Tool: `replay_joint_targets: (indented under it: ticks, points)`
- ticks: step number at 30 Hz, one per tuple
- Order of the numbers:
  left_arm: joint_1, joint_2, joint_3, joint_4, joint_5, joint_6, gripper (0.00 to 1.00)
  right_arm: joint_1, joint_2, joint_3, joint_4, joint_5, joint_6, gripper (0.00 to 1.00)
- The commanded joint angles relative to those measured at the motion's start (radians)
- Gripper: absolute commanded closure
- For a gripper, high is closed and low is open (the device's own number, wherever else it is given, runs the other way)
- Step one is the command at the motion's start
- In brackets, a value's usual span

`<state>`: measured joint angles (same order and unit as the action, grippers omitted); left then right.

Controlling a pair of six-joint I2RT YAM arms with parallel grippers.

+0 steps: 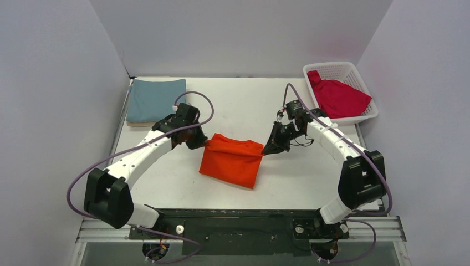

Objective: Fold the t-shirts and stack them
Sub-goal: Fold the long partially folded tshirt into a neat square

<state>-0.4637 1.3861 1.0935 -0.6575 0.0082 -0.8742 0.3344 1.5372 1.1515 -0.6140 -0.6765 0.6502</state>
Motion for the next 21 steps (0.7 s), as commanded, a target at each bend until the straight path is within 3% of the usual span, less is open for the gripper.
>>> replay_joint_targets:
  ticks: [1,17,19,20,21]
  points:
    - [0.03,0.082,0.073,0.062,-0.034,0.04,1.0,-0.018,0.088,0.075,-0.008,0.013,-0.035,1.0]
    - [0.063,0.339,0.177,0.172,0.072,0.076,1.0,-0.088,0.298,0.172,0.097,0.073,-0.038,1.0]
    - [0.067,0.358,0.195,0.178,0.073,0.076,0.87,-0.098,0.317,0.193,0.128,0.084,-0.037,1.0]
    - [0.072,0.367,0.203,0.179,0.073,0.075,0.68,-0.105,0.333,0.217,0.132,0.086,-0.035,0.87]
    - [0.074,0.37,0.219,0.176,0.072,0.073,0.58,-0.106,0.337,0.228,0.136,0.084,-0.036,0.76]
